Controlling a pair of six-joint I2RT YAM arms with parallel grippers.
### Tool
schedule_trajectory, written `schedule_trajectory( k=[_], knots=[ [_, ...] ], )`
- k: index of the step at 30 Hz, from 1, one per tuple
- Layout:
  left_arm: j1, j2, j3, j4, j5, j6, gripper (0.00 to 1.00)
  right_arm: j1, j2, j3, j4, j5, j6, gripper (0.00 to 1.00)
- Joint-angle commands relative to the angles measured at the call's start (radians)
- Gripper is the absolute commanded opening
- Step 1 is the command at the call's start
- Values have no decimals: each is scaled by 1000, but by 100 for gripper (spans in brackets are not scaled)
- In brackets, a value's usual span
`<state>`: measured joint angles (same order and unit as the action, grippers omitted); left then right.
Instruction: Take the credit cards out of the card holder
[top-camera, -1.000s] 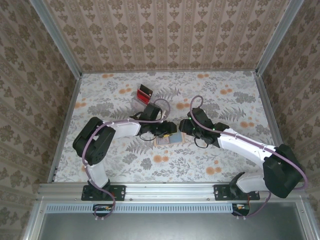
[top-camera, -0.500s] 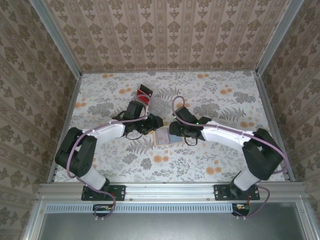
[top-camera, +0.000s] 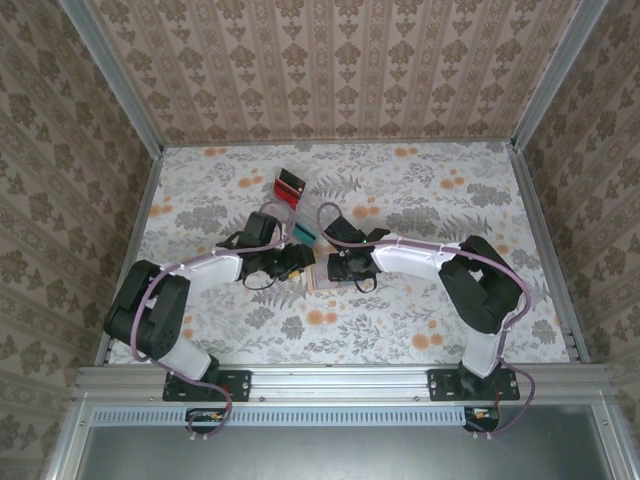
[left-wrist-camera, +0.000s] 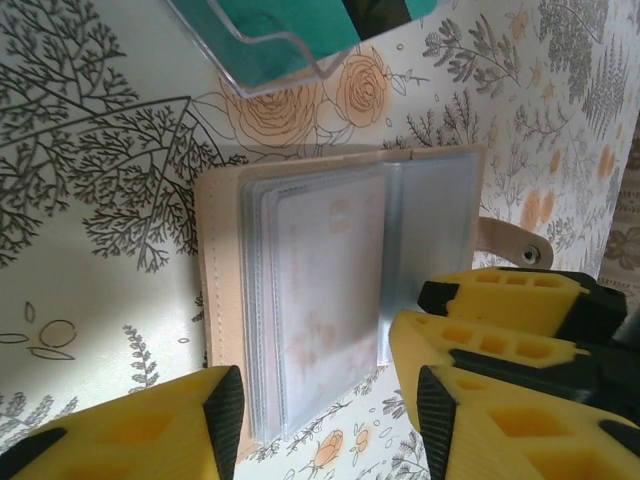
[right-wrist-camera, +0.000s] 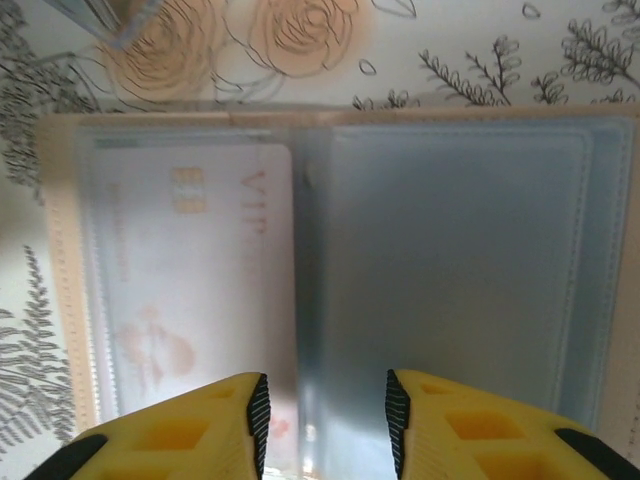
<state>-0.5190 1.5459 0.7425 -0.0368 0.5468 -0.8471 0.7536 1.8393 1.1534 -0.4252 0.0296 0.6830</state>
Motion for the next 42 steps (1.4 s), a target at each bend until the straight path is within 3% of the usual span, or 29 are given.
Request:
schedule_trajectory(
  k=[1, 9, 34, 37, 42],
  knots=[
    [-20, 20, -15, 42, 32, -23, 47, 1, 39, 28, -50, 8, -3, 39],
    [-51, 61, -3, 74, 52, -45, 43, 1, 76, 26, -84, 57, 5, 38],
    [-71, 147, 43, 88, 62, -54, 36, -3, 56, 4, -52, 50, 26, 33],
    [-72, 151, 41, 105, 68, -55, 30, -9, 26, -6, -37, 42, 32, 33],
    [-67, 130, 49, 84, 57, -29, 13, -32, -98, -59, 27, 29, 58, 35]
  ],
)
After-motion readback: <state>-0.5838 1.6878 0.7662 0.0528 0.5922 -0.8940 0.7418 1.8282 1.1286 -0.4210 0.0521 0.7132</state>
